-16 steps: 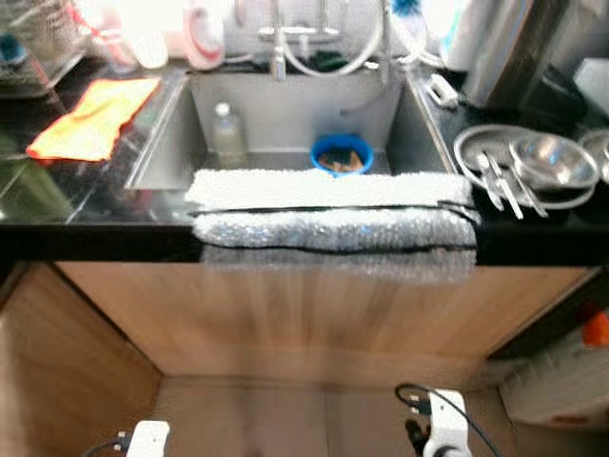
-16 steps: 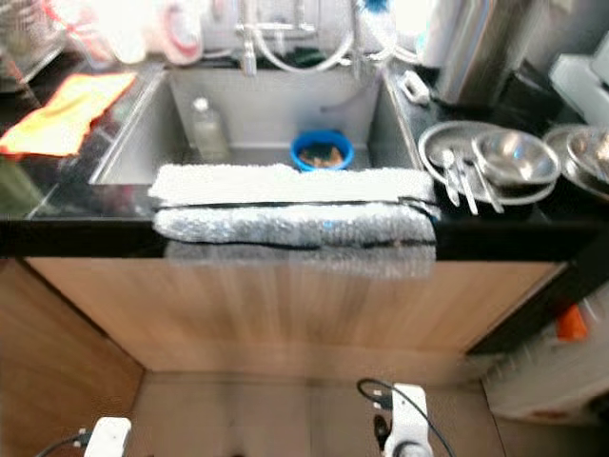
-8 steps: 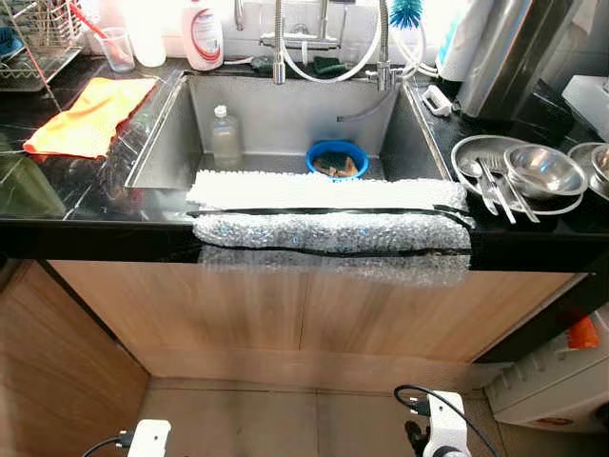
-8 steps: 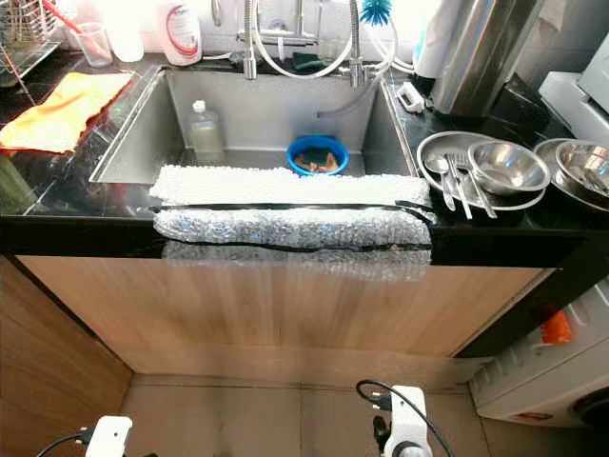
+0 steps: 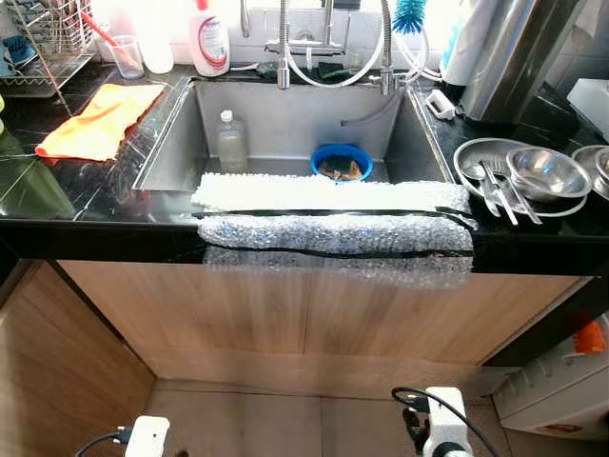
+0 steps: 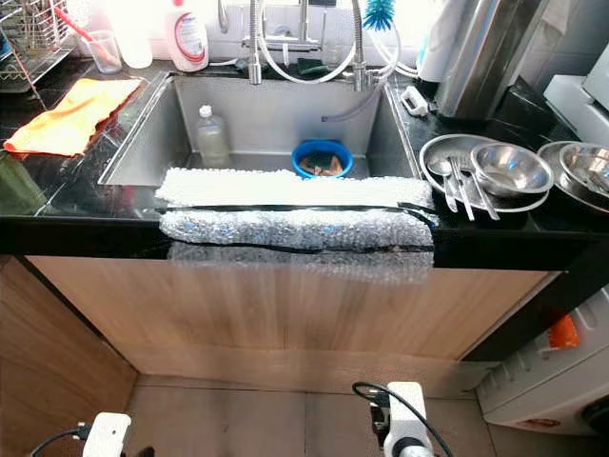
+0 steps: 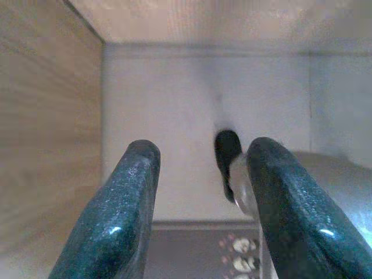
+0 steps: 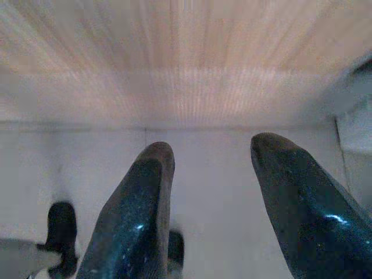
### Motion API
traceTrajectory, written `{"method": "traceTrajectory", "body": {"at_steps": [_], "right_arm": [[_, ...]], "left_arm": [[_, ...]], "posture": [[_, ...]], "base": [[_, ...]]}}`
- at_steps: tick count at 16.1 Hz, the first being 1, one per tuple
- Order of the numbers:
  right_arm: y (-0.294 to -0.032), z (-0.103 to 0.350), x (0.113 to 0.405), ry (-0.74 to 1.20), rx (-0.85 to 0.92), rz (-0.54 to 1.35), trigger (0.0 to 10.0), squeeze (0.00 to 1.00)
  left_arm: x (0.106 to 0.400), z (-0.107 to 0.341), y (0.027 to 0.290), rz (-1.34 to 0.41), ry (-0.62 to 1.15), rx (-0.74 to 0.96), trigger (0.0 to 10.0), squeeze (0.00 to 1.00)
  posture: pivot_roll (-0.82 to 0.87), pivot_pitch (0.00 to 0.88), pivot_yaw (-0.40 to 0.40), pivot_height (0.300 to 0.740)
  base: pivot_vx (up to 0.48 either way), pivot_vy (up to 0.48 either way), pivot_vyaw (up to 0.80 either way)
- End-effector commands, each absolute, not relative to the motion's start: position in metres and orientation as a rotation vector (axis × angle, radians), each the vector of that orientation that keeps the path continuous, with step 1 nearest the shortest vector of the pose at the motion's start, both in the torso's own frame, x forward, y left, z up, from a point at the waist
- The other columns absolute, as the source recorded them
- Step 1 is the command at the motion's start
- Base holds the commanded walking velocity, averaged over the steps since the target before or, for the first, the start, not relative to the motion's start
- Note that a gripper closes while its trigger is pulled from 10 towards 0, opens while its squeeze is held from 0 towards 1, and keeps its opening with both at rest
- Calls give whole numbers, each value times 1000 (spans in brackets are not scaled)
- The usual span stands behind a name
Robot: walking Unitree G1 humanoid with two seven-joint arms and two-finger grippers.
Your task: Kitchen organization
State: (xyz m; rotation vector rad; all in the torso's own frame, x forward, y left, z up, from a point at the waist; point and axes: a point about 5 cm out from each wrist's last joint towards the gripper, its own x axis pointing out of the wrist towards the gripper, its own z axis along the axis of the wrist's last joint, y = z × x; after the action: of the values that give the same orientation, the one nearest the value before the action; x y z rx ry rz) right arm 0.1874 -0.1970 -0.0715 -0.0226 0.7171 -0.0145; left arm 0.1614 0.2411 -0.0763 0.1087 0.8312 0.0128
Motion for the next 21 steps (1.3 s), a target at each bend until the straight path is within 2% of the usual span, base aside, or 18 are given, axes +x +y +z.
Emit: {"method": "traceTrajectory", "body": {"at_steps": [1, 3, 5, 8, 10, 14, 16, 18, 21], "right_arm": [[-201, -66, 190, 654, -26, -13, 10000, 0], [-203, -58, 194, 574, -33, -10, 10000, 0], [-206, -47, 199, 474, -40, -21, 10000, 0], [-209, -32, 199, 379, -51, -14, 10000, 0], [-211, -29, 197, 369, -57, -15, 10000, 0], [-222, -14, 184, 321, -73, -75, 10000, 0], [-219, 1, 174, 280, -103, -78, 10000, 0], [-213, 20, 171, 232, -108, -75, 10000, 0], [-211, 48, 180, 144, -139, -86, 10000, 0]], "left_arm": [[155, -77, 244, 18, 830, 134, 10000, 0], [156, -76, 244, 16, 807, 144, 10000, 0], [199, -28, 234, -87, 368, 192, 10000, 0], [208, 6, 231, -62, 174, 201, 10000, 0], [209, 13, 231, -52, 145, 196, 10000, 0], [188, 35, 231, -18, 96, 192, 10000, 0], [169, 52, 243, 67, 68, 229, 10000, 0], [163, 73, 259, 191, 17, 240, 10000, 0], [174, 114, 267, 262, -111, 244, 10000, 0]], "posture": [[39, 79, -15, 740], [43, 85, -15, 740], [36, 89, -18, 740], [37, 85, -31, 740], [43, 86, -38, 740], [51, 78, -43, 740], [57, 72, -46, 740], [66, 67, -54, 740], [58, 62, -65, 740]], "base": [[0, 0, 0], [0, 0, 0], [0, 0, 0], [0, 0, 0], [0, 0, 0], [0, 0, 0], [0, 0, 0], [0, 0, 0], [0, 0, 0]]}}
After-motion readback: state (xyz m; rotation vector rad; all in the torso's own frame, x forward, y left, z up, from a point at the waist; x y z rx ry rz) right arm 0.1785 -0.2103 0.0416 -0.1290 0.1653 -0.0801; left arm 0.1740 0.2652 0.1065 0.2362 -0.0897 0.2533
